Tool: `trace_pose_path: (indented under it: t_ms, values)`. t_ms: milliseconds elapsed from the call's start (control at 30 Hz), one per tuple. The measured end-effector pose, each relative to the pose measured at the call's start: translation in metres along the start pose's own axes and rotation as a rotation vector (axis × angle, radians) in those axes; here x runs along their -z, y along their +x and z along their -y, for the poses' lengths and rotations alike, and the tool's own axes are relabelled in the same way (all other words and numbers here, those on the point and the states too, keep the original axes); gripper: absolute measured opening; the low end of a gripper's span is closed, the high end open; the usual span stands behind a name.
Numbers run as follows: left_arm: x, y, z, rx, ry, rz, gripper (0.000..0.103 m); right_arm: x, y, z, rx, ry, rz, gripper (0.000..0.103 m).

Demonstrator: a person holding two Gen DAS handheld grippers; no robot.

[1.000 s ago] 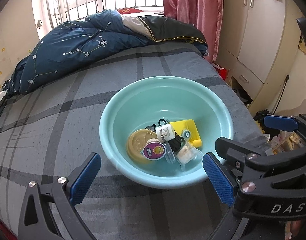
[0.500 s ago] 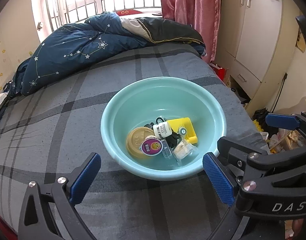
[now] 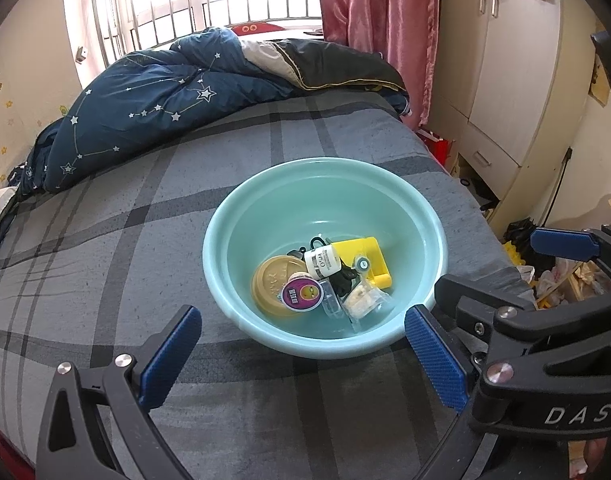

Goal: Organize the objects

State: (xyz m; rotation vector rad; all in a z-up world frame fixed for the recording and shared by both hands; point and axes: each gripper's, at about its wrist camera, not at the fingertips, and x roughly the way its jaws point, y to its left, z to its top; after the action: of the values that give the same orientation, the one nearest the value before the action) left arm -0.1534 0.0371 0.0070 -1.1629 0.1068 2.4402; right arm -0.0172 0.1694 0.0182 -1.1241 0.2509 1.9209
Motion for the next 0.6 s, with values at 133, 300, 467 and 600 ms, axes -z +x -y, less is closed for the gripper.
trace_pose_path:
  t_ms: [133,300,467,600]
  values:
    - [0.0,-0.0011,0.0012,0.003,0.004,0.0,0.103,0.0007,-0.0009,0.0005,0.0,0.0,0.0,0.103]
    - [0.0004,-0.0017,0.0008,0.006,0.009,0.001,0.103,0.0012,-0.0024,0.0007,0.002,-0.001,0.0,0.103]
    - [0.0001,-0.0024,0.0015,0.008,0.014,0.003,0.103,0.0022,-0.0038,0.0001,0.003,0.0,0.001,0.103]
    - [0.0003,-0.0021,0.0015,0.01,0.018,0.002,0.103,0.0023,-0.0041,-0.0002,0.001,-0.001,0.001,0.103]
